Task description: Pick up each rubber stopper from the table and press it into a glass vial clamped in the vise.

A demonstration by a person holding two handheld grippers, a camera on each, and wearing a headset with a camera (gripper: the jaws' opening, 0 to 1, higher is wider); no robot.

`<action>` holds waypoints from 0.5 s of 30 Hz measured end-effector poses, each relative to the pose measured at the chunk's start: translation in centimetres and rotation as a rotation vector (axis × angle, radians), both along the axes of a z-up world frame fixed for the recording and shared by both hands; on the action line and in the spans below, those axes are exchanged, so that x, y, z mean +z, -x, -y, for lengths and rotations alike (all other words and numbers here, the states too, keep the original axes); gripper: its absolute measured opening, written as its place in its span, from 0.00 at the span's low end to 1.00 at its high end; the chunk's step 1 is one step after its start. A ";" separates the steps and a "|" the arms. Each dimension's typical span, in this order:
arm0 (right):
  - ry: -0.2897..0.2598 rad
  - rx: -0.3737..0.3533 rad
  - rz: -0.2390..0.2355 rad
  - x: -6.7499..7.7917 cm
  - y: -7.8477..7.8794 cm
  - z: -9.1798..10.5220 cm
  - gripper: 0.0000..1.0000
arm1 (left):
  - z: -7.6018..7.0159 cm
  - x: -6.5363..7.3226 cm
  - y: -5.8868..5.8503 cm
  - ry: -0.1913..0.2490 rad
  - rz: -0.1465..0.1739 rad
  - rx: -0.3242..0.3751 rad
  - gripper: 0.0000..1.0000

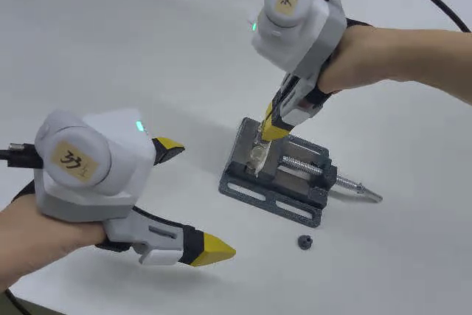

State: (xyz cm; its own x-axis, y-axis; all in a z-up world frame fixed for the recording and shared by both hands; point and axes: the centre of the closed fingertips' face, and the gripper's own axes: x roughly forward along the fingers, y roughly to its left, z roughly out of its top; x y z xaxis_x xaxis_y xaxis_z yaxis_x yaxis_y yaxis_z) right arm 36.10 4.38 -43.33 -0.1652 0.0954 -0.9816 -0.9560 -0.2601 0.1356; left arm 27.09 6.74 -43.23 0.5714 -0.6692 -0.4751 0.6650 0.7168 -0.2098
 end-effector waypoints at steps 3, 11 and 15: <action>0.025 -0.005 0.009 -0.1 -0.1 0.1 0.00 | 0.0 0.5 -0.1 -0.003 0.009 0.002 0.92; 0.013 -0.027 0.030 0.2 0.1 0.3 0.00 | -0.2 2.2 0.1 -0.020 0.040 0.011 0.91; -0.019 0.006 0.076 0.2 0.3 0.1 0.00 | -0.2 2.9 0.6 -0.030 0.054 0.002 0.91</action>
State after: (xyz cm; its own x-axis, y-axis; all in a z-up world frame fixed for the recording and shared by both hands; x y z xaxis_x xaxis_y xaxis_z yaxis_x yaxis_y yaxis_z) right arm 35.83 4.25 -43.12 -0.0905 0.1135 -0.9894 -0.9619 -0.2674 0.0573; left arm 26.53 6.94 -40.38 0.5982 -0.6539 -0.4632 0.6735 0.7235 -0.1516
